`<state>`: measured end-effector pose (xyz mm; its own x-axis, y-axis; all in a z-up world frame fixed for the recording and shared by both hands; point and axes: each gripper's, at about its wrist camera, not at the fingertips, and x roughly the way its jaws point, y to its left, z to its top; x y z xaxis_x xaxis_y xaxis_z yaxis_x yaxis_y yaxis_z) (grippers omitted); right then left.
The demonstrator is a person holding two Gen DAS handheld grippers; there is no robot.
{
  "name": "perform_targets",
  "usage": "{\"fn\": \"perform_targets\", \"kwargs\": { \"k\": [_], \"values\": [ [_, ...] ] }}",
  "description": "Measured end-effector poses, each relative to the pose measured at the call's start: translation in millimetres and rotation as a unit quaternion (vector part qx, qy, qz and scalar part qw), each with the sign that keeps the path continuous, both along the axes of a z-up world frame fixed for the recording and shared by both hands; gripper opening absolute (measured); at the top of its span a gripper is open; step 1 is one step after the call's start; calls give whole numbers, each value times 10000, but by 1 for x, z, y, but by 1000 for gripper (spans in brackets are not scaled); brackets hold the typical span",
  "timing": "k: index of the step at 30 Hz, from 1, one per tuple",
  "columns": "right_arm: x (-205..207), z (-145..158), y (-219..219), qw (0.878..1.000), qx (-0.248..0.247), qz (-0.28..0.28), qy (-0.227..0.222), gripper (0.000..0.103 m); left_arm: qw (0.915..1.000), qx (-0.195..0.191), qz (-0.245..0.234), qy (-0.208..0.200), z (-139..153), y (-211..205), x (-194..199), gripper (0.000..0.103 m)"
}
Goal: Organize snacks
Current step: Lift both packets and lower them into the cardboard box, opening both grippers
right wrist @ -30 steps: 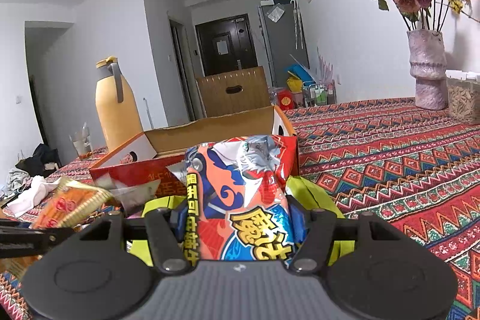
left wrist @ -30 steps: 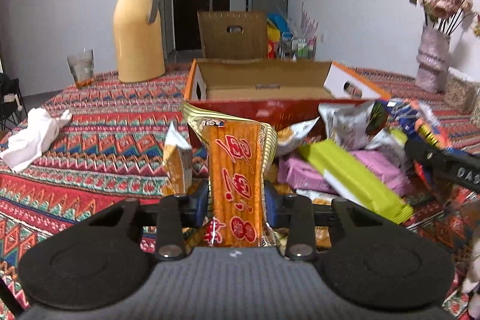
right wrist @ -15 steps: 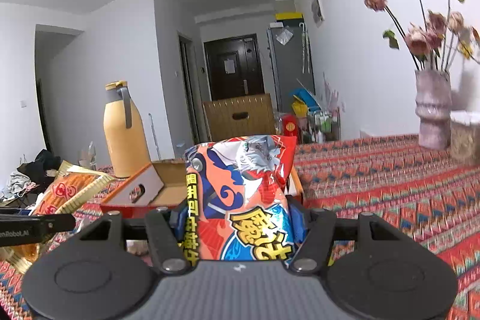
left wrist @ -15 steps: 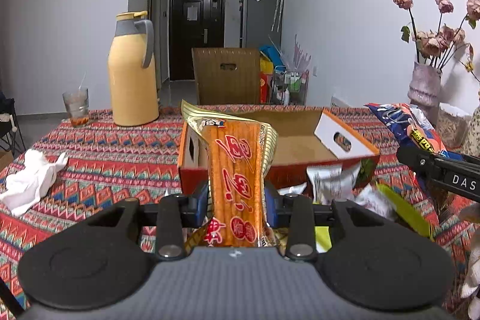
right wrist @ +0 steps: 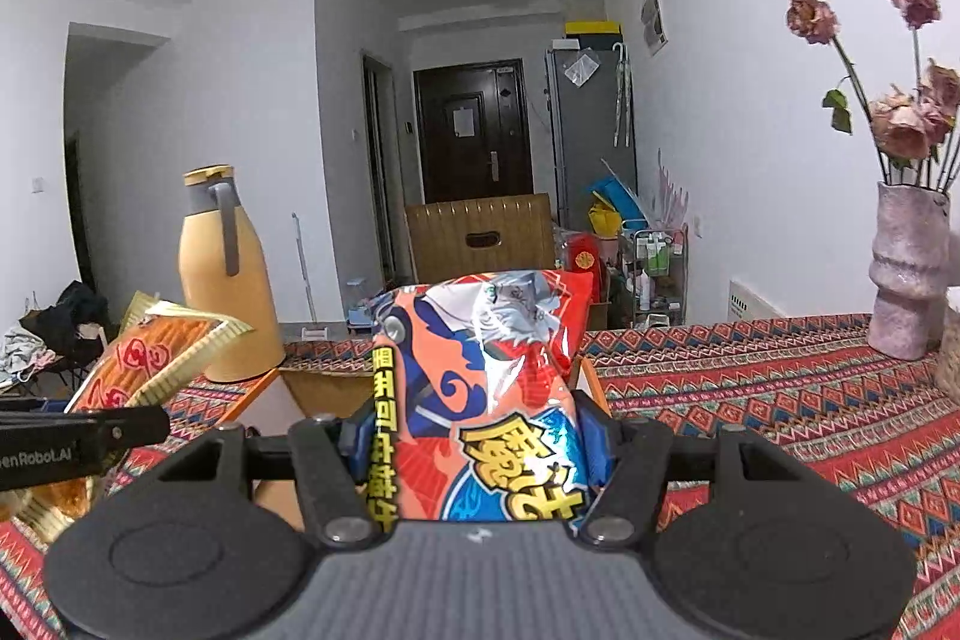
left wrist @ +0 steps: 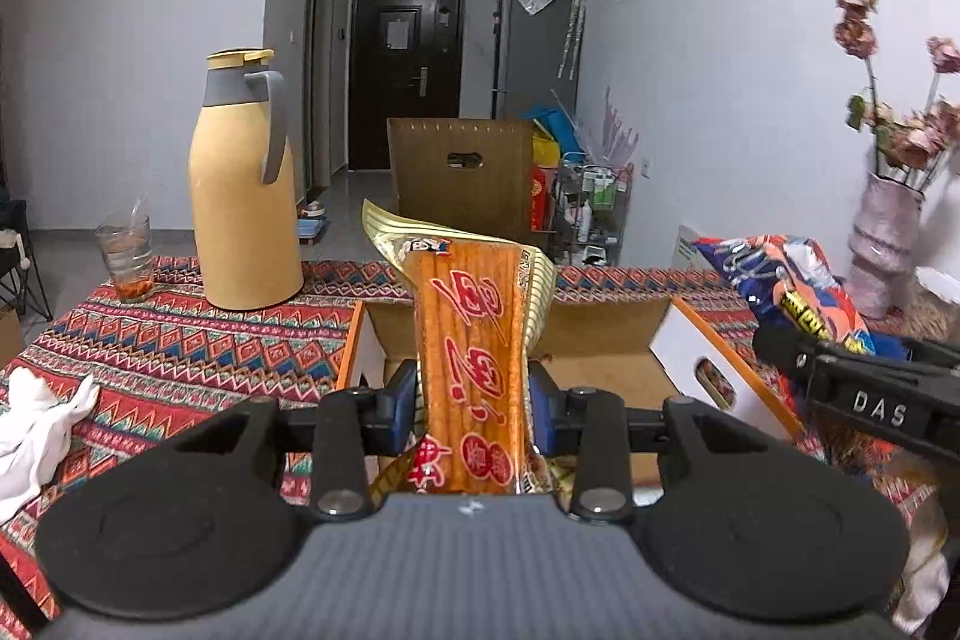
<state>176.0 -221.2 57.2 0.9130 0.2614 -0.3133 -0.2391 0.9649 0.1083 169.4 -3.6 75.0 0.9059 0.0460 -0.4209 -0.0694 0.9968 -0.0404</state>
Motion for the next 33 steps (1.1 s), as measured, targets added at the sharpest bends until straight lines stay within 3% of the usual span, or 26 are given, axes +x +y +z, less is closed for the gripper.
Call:
{"fn": "perform_targets", "kwargs": {
  "k": [11, 18, 21, 22, 23, 25, 33],
  "values": [
    [95, -32, 17, 9975, -222, -205, 638, 61, 9990, -139, 363, 218, -29, 10, 70, 37],
    [114, -55, 20, 9954, -255, -176, 906, 61, 9985, -199, 196, 461, -52, 13, 86, 40],
    [118, -62, 24, 9942, -306, -129, 1022, 63, 9984, -271, 167, 474, -54, 16, 85, 58],
    [119, -63, 25, 9940, -317, -139, 1039, 66, 9985, -302, 162, 426, -53, 17, 83, 74],
    [120, -64, 25, 9938, -319, -147, 1052, 76, 9987, -312, 182, 347, -51, 17, 79, 89],
    [120, -64, 23, 9942, -256, -201, 1026, 99, 9992, -282, 250, 129, -46, 17, 72, 102],
    [116, -56, 10, 9947, -80, -355, 964, 103, 9991, -306, 272, 113, -41, 17, 70, 103]
  ]
}}
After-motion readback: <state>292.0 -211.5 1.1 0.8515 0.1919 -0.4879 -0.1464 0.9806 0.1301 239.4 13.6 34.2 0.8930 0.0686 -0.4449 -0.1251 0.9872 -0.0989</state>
